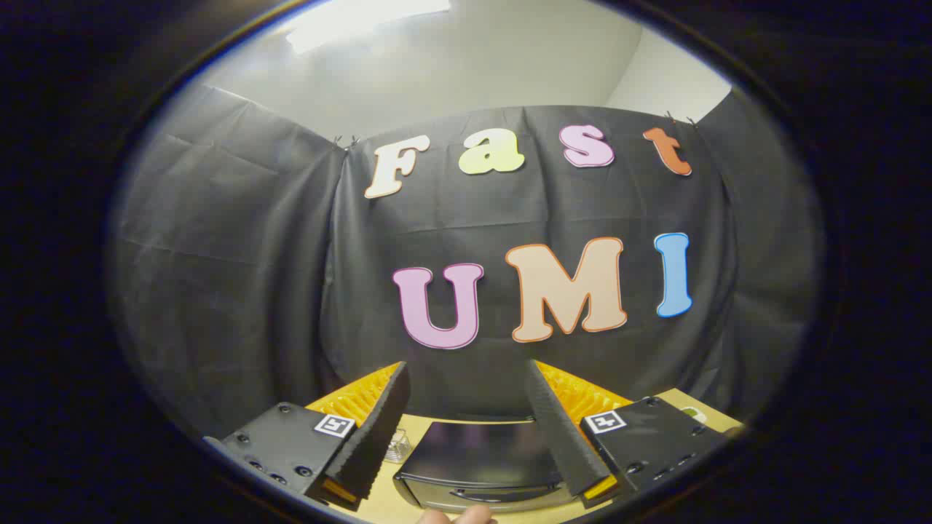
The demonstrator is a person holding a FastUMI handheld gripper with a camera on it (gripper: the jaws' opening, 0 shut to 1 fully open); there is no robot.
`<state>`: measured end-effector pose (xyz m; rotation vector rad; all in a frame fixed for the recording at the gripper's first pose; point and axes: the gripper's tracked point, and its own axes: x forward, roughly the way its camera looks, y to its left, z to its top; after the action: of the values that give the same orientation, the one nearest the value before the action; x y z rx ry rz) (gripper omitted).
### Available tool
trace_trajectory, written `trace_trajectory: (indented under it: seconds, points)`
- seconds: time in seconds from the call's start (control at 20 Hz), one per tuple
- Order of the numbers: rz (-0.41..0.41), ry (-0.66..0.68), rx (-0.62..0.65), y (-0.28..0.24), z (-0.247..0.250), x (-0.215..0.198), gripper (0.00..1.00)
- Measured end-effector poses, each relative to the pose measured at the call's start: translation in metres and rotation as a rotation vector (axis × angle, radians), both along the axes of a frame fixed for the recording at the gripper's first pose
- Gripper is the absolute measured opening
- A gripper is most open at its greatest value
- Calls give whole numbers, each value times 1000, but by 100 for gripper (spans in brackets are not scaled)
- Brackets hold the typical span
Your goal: Open the toaster oven, put the food inside, and close the toaster oven door.
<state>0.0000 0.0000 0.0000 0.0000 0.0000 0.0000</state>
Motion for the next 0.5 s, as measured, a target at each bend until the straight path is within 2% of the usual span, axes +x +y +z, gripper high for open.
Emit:
trace_trajectory:
  seconds: [0.5]
  points:
    - [-89, 4, 37, -15, -47, -13, 98]
